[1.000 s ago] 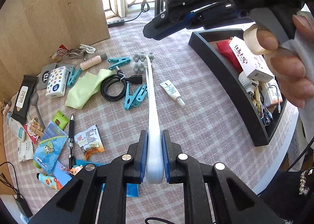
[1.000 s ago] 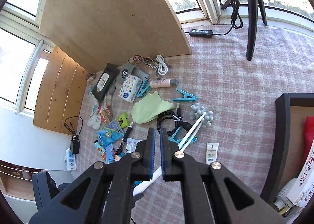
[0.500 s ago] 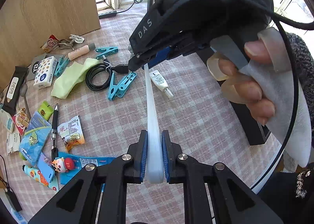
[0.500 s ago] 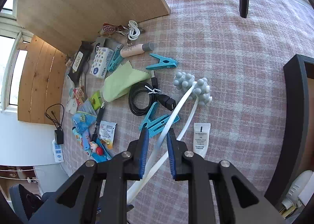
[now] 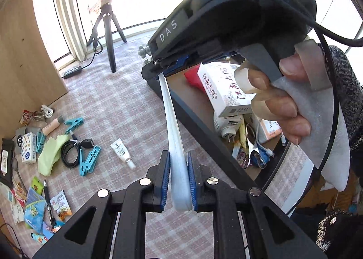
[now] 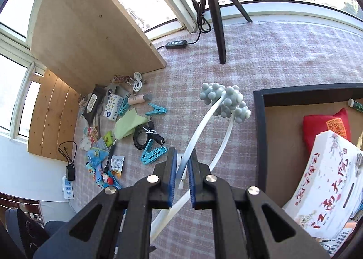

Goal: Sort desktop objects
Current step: 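Lift and carry the strip and grey massager over the tray, then open both grippers to drop the items and move back to the pile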

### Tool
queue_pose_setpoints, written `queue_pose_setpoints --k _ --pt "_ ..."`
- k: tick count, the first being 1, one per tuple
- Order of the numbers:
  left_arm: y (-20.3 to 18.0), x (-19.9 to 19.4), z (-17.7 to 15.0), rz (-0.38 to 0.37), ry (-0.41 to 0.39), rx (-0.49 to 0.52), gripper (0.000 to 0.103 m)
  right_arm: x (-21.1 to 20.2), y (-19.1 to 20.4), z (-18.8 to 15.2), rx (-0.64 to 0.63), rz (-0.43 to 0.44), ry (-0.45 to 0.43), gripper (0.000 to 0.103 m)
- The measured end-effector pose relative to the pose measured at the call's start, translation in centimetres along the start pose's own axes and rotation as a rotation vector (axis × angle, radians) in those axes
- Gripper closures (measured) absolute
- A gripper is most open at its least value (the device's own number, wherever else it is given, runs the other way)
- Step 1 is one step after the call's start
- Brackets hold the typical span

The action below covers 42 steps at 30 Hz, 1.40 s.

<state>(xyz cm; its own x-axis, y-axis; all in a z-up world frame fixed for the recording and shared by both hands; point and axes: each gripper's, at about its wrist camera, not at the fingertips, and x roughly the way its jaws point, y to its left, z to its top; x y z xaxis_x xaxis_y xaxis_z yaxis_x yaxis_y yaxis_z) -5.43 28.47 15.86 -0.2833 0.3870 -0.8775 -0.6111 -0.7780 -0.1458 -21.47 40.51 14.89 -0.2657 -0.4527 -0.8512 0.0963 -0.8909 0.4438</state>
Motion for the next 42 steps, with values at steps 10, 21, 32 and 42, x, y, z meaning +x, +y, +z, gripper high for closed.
queue_pose_setpoints --k 10,21,32,42 --pt "-11.5 4.7 5.7 -0.145 0.034 0.186 0.089 -9.6 -13.2 -2.7 0.159 -0.172 -0.073 0.092" --pt "-14.3 7.5 6.8 -0.107 0.091 0.193 0.063 -13.0 -20.1 -4.8 0.304 -0.233 -0.109 0.073" --pt "-9.3 6.9 4.3 -0.011 0.106 0.095 0.063 -11.1 -17.3 -6.3 0.214 -0.261 -0.096 0.056" --pt "0.2 5.0 -2.2 0.102 0.126 -0.080 0.062 -7.0 -9.2 -7.3 -0.067 -0.298 -0.080 0.033"
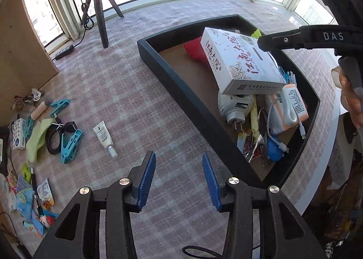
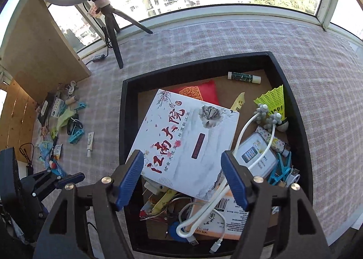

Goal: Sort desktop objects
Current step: 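Open both grippers to drop the items and move back to the pile, then grasp the green cloth with the left gripper while the right grasps a blue clothespin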

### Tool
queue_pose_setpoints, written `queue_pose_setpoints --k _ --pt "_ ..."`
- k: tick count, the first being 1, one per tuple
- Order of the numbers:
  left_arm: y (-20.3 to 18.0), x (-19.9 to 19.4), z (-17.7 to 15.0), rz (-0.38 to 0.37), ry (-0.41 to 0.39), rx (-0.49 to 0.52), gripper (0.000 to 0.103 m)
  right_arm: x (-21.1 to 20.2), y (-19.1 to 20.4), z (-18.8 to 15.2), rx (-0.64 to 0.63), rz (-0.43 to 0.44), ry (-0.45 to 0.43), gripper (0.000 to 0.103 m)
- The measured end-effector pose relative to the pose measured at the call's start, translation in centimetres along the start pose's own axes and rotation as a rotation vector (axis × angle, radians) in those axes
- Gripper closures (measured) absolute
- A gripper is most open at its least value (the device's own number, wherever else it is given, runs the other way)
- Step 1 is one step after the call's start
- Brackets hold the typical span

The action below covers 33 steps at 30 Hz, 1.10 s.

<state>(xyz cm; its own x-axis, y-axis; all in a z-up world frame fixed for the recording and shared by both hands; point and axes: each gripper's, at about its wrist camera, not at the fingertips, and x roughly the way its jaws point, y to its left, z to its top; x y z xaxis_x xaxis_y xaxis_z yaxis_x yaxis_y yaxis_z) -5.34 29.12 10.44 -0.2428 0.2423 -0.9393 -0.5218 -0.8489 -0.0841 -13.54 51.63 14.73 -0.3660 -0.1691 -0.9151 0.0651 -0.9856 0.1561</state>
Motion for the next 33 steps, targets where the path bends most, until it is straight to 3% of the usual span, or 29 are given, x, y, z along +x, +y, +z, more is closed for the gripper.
queue_pose_setpoints --k 5,9,12,16,18,20,25,33 --pt "7.1 -0.2 -3.6 0.066 0.017 -0.126 0.062 1.7 7.2 -1.0 -0.374 -0.072 -0.033 0.033" --pt "13.3 -0.6 -5.9 0.128 0.026 -0.241 0.062 3.4 11.0 -0.5 -0.458 -0.061 -0.012 0.033" --pt "17.2 -0.9 -6.6 0.161 0.036 -0.297 0.062 4.8 14.0 0.0 -0.490 0.041 0.014 0.033" --pt "21.2 -0.7 -6.2 0.206 0.052 -0.311 0.062 7.2 18.6 0.4 -0.594 0.121 0.039 0.037" --pt "22.4 -0.5 -5.7 0.222 0.060 -0.298 0.062 8.5 20.7 0.6 -0.655 0.156 0.060 0.054" --pt "23.3 0.1 -4.9 0.222 0.070 -0.277 0.062 9.7 22.5 0.5 -0.730 0.174 0.076 0.062" --pt "24.3 2.1 -3.4 0.221 0.110 -0.220 0.062 12.5 26.5 0.4 -0.928 0.205 0.113 0.063" --pt "26.4 4.4 -1.9 0.233 0.146 -0.204 0.062 16.3 29.1 1.9 -1.036 0.283 0.197 0.063"
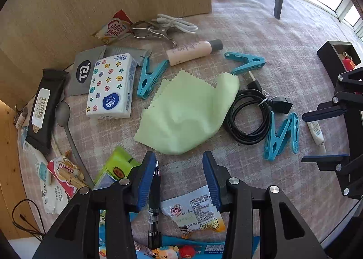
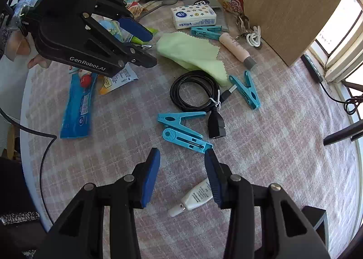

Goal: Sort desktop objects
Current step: 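Grasp the green cloth with the left gripper while the right grasps a blue clothespin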

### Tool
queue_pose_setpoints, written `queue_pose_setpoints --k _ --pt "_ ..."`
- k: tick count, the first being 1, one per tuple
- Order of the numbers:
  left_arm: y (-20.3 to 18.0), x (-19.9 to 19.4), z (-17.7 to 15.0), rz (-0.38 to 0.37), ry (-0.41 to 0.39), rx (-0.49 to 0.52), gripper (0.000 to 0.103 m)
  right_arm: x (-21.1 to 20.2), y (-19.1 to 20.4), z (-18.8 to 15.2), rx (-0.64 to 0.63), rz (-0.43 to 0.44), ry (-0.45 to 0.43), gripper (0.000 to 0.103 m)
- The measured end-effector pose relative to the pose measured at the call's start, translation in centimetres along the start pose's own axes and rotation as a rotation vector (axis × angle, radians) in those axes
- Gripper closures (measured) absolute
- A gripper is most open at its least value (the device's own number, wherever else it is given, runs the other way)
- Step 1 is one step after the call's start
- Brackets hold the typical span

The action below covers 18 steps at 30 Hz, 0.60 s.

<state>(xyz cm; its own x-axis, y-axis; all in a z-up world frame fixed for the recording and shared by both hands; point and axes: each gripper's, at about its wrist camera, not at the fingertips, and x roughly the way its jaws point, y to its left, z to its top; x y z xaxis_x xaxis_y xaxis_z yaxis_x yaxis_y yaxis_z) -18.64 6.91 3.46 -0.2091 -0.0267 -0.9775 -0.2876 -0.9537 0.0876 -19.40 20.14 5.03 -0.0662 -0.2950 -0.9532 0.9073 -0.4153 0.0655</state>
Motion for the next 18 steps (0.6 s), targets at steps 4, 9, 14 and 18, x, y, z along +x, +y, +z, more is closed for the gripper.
queue_pose_setpoints --k 4,9,14,18 --pt "0.2 1.1 0.7 -0.002 0.015 0.006 0.062 0.7 0.0 0.7 -0.044 0.015 0.001 0.062" --pt "0.6 1.6 1.4 -0.030 0.015 -0.024 0.065 0.6 -0.4 1.5 -0.071 0.023 0.003 0.062" --pt "0.6 1.6 1.7 -0.032 0.014 -0.020 0.086 1.4 0.0 2.1 -0.136 0.013 0.029 0.062" --pt "0.4 1.5 1.4 -0.022 0.013 -0.026 0.097 1.8 0.0 2.6 -0.102 0.004 0.037 0.062"
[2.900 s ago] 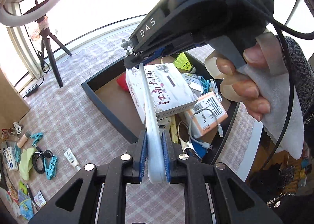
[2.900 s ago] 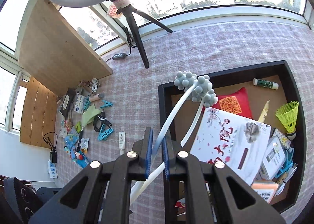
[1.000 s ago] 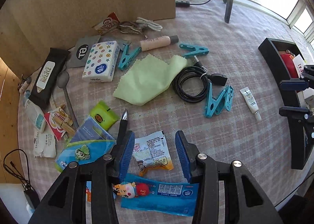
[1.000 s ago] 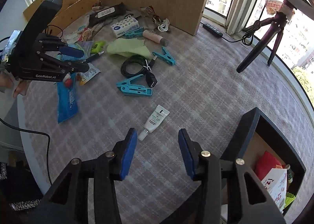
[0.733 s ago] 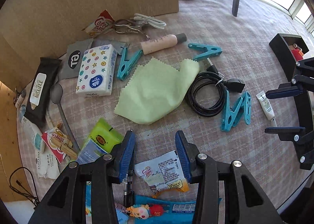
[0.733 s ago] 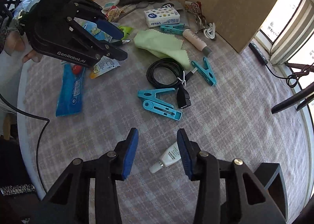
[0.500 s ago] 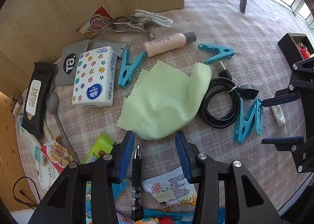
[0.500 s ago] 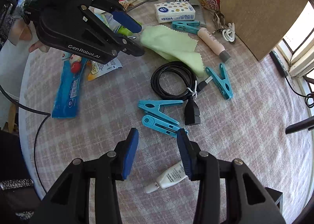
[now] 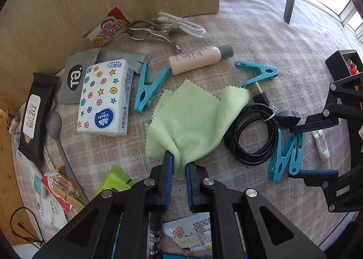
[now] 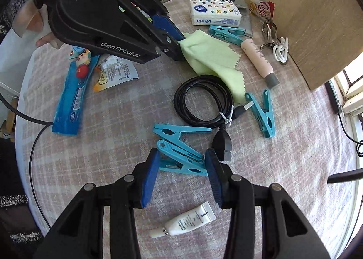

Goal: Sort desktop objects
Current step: 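Grasp the green cloth with the left gripper while the right grasps a blue clothespin, then carry the cloth and clothespin into the tray and release both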

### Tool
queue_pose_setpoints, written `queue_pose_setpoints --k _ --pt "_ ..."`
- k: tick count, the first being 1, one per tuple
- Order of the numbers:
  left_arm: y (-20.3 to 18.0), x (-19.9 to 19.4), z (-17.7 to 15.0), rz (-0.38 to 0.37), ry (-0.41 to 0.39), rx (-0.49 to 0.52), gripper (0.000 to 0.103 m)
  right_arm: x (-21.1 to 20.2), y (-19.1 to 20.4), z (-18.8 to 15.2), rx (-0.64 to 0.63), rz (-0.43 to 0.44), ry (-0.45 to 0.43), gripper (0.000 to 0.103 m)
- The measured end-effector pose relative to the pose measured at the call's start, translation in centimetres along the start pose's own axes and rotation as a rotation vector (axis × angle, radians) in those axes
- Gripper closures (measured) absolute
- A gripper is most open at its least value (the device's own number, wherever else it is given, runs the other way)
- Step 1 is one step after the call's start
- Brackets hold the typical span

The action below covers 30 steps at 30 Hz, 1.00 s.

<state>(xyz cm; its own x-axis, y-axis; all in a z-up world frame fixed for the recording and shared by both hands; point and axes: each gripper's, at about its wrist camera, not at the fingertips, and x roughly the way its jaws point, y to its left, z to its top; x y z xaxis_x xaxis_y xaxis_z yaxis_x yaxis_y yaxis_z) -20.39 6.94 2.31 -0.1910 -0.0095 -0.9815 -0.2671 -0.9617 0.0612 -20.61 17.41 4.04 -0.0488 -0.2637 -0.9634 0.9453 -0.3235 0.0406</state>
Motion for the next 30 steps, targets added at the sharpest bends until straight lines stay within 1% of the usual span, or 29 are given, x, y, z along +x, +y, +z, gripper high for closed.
queue_pose_setpoints --k 2,5,7,9,11,13,14,15,16,18,21,24,25,26,27,28,30 --pt "0.1 -0.1 -0.2 -0.002 0.000 -0.009 0.098 -0.1 -0.5 -0.1 0.046 0.009 -0.006 0.062" --pt "0.0 -0.2 -0.8 -0.012 -0.005 -0.018 0.099 -0.3 -1.3 -0.6 0.124 -0.012 -0.009 0.061" --pt "-0.2 -0.3 -1.2 -0.012 -0.011 -0.019 0.099 -0.1 -1.6 -0.9 0.176 -0.008 -0.005 0.055" --pt "-0.4 -0.4 -1.5 -0.013 -0.015 -0.020 0.099 -0.2 -1.4 -1.4 0.201 -0.035 -0.027 0.045" --pt "-0.6 -0.6 -1.8 -0.019 -0.019 -0.029 0.099 -0.4 -1.2 -1.6 0.220 -0.054 -0.048 0.046" --pt "-0.8 -0.9 -2.3 -0.031 -0.027 -0.034 0.100 -0.8 -1.4 -1.9 0.252 -0.045 -0.059 0.054" --pt "-1.0 -1.2 -2.6 -0.032 -0.033 -0.038 0.100 -1.1 -1.7 -2.1 0.272 -0.031 -0.061 0.061" --pt "-1.0 -1.5 -2.9 -0.039 -0.038 -0.043 0.100 -1.3 -1.9 -2.4 0.286 -0.006 -0.062 0.061" --pt "-1.1 -1.7 -3.1 -0.050 -0.043 -0.044 0.100 -1.5 -1.9 -2.6 0.291 0.000 -0.064 0.061" --pt "-1.1 -2.4 -3.5 -0.062 -0.053 -0.058 0.100 -2.1 -1.6 -3.0 0.288 -0.023 -0.066 0.061" --pt "-1.3 -3.9 -3.9 -0.101 -0.072 -0.069 0.100 -3.7 -1.5 -3.3 0.311 -0.014 -0.097 0.061" --pt "-2.1 -6.3 -3.9 -0.112 -0.108 -0.051 0.100 -5.8 -1.7 -3.7 0.345 -0.013 -0.134 0.061" --pt "-3.0 -7.3 -3.4 -0.116 -0.121 -0.041 0.100 -6.6 -1.9 -4.9 0.352 -0.018 -0.147 0.061" --pt "-2.6 -7.8 -3.0 -0.126 -0.133 -0.030 0.100 -7.5 -2.0 -6.2 0.364 -0.030 -0.154 0.061" --pt "-2.2 -8.0 -1.7 -0.138 -0.145 -0.017 0.100 -7.8 -2.1 -6.7 0.380 -0.039 -0.158 0.061" --pt "-2.3 -8.5 -1.6 -0.149 -0.157 -0.008 0.100 -8.2 -2.3 -6.7 0.398 -0.046 -0.162 0.061" --pt "-4.2 -9.6 -0.4 -0.170 -0.177 0.022 0.100 -9.3 -3.4 -8.0 0.444 -0.061 -0.176 0.061"
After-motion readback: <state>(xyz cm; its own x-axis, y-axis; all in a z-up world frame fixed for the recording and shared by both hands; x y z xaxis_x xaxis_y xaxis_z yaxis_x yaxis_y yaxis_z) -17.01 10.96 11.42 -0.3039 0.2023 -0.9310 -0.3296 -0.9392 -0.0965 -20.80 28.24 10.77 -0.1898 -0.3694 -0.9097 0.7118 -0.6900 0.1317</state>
